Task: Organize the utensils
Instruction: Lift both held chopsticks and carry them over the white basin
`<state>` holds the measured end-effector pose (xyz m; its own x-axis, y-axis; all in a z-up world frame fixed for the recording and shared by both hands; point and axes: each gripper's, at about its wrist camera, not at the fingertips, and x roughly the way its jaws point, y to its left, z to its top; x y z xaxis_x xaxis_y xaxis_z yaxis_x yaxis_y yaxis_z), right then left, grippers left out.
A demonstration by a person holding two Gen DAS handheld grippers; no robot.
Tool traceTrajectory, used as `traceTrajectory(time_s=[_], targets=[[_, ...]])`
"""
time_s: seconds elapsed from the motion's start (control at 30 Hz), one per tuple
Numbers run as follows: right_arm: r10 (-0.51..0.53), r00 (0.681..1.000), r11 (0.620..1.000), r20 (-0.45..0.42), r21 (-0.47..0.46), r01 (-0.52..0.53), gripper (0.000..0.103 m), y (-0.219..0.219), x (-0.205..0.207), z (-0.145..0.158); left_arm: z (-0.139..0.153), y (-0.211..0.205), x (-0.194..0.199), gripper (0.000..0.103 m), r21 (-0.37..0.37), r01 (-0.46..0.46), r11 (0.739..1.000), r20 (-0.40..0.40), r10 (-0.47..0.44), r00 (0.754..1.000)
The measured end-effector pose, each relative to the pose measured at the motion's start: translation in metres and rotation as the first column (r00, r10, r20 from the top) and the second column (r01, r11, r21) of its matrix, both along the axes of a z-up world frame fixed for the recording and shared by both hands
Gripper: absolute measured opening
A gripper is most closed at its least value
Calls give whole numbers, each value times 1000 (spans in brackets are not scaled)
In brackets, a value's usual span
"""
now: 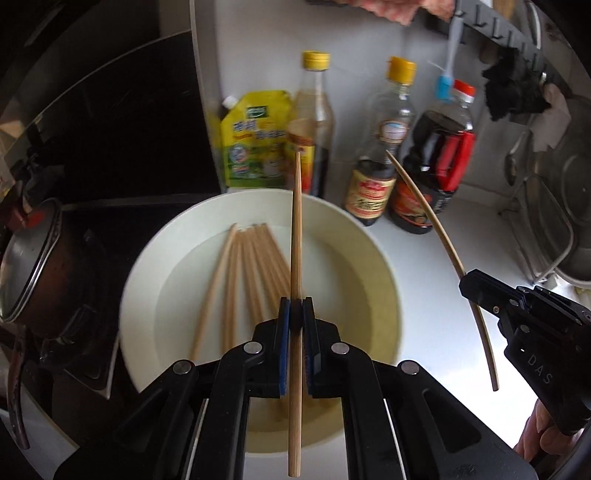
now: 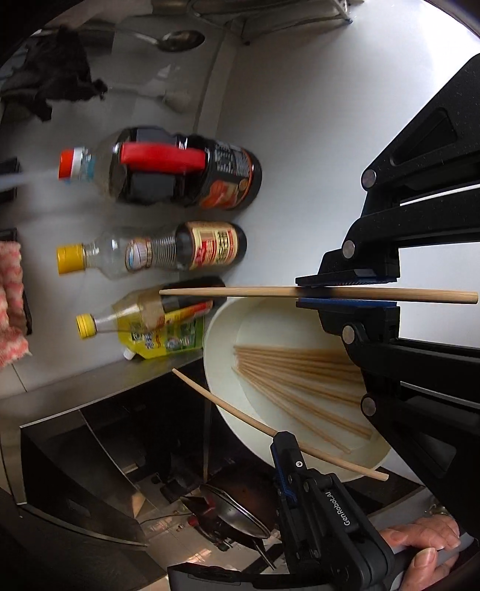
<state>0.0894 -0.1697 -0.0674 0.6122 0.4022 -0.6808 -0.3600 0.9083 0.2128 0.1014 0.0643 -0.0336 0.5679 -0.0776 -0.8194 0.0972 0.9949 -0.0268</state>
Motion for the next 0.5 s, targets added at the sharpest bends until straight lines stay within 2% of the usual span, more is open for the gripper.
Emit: traceTrajectory(time_s=[0.2, 0.33, 0.5], targets=[[92, 991, 995, -96, -20, -94, 6, 72, 27, -22, -29, 55, 22, 7, 18, -73, 997, -83, 75, 994], [106, 981, 993, -161, -42, -114, 6, 102, 43, -42, -51, 68, 33, 7, 20, -85, 996, -132, 87, 987], [100, 972, 991, -212, -62, -115, 6, 117, 49, -56, -67, 72, 40, 7, 19, -78, 997, -166, 80, 983]])
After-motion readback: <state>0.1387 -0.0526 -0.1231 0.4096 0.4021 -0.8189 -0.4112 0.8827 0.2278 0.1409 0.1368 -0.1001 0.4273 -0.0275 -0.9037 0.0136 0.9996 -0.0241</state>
